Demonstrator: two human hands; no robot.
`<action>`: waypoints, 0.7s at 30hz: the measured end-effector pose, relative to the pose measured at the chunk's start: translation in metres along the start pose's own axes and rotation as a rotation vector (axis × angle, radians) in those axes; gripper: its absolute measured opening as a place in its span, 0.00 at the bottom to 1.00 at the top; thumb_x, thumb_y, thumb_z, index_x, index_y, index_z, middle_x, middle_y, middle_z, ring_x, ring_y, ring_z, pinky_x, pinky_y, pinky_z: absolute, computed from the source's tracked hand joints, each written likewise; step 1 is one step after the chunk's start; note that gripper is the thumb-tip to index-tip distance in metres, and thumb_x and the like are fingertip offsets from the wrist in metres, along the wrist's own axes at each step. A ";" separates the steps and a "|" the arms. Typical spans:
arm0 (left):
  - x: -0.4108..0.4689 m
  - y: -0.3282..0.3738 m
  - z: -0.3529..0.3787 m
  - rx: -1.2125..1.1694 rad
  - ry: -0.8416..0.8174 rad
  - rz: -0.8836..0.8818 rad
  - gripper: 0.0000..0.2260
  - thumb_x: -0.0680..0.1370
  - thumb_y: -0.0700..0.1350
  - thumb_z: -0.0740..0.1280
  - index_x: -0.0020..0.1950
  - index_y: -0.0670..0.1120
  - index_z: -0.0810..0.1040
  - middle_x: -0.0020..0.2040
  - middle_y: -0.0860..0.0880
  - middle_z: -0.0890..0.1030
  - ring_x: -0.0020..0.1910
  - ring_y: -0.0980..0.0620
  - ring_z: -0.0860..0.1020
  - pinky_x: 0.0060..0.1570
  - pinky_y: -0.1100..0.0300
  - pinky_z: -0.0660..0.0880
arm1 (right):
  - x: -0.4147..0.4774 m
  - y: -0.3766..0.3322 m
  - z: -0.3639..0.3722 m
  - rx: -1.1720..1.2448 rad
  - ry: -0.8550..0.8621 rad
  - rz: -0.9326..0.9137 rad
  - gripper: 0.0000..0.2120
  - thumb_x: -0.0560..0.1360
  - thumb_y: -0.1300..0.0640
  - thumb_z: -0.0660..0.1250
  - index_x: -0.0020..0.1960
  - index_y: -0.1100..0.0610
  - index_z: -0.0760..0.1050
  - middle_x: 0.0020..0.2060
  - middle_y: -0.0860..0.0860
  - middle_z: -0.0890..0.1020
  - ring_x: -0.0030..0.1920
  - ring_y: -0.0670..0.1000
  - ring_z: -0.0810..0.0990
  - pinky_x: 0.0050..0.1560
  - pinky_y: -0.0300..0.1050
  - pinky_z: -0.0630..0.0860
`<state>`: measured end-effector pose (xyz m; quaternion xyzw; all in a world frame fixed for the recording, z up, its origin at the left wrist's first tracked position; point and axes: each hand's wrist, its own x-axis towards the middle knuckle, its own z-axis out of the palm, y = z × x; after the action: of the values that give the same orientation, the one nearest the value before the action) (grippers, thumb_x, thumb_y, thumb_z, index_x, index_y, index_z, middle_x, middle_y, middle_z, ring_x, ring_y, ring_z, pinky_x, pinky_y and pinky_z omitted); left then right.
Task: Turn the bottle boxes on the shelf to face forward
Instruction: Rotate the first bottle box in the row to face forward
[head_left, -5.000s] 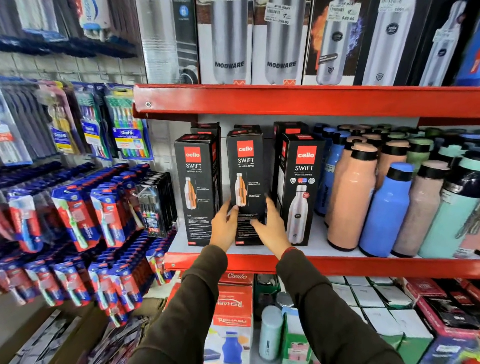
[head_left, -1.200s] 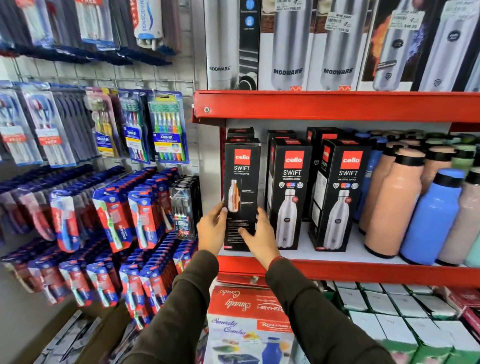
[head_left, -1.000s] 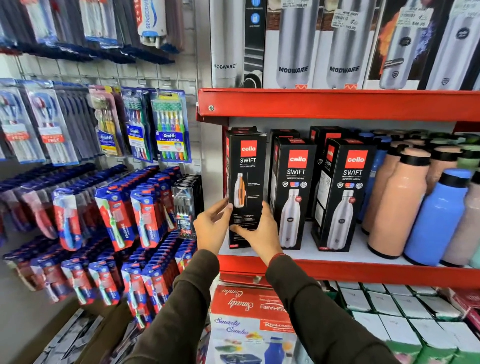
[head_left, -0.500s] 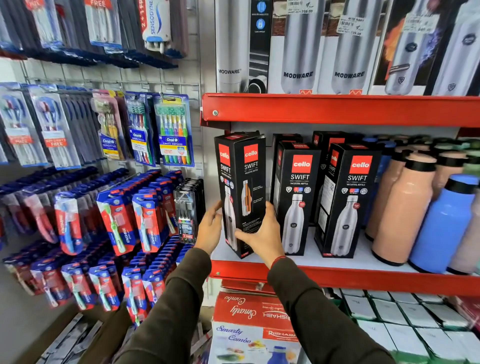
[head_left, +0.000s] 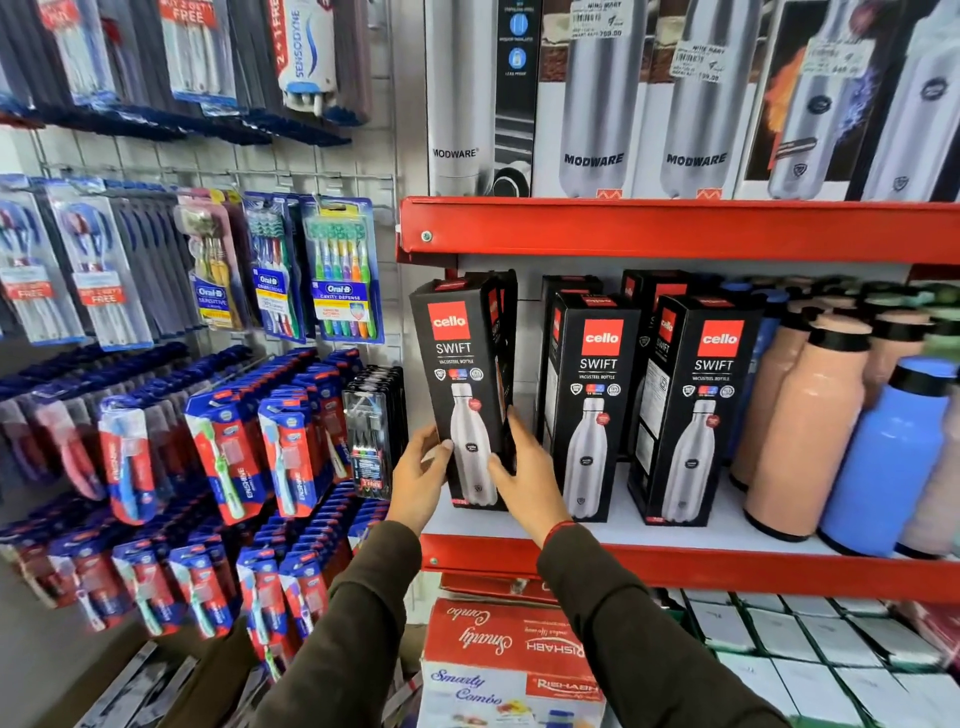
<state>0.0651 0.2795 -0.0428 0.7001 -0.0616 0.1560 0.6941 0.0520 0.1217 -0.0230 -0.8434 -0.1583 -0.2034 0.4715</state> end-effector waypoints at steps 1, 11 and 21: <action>0.000 0.000 0.001 0.025 0.011 0.015 0.15 0.82 0.44 0.63 0.68 0.47 0.72 0.64 0.50 0.79 0.66 0.47 0.77 0.67 0.46 0.74 | 0.000 0.000 0.000 -0.012 0.006 -0.007 0.32 0.79 0.60 0.63 0.79 0.53 0.55 0.76 0.52 0.67 0.76 0.50 0.64 0.77 0.48 0.61; -0.003 -0.006 0.014 0.209 0.056 0.080 0.16 0.81 0.43 0.64 0.69 0.45 0.72 0.66 0.47 0.77 0.61 0.53 0.75 0.49 0.77 0.69 | -0.002 0.012 0.003 -0.075 0.042 0.053 0.32 0.79 0.66 0.61 0.79 0.53 0.56 0.71 0.55 0.72 0.71 0.53 0.71 0.69 0.35 0.60; -0.002 -0.006 0.022 0.183 0.093 0.051 0.14 0.82 0.44 0.61 0.67 0.44 0.72 0.61 0.49 0.77 0.60 0.54 0.75 0.47 0.79 0.70 | 0.000 0.013 0.010 0.015 0.058 0.124 0.26 0.83 0.59 0.55 0.79 0.49 0.53 0.69 0.56 0.74 0.68 0.55 0.74 0.64 0.37 0.65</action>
<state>0.0676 0.2580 -0.0485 0.7508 -0.0329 0.2109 0.6252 0.0600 0.1237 -0.0378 -0.8419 -0.0936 -0.1968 0.4937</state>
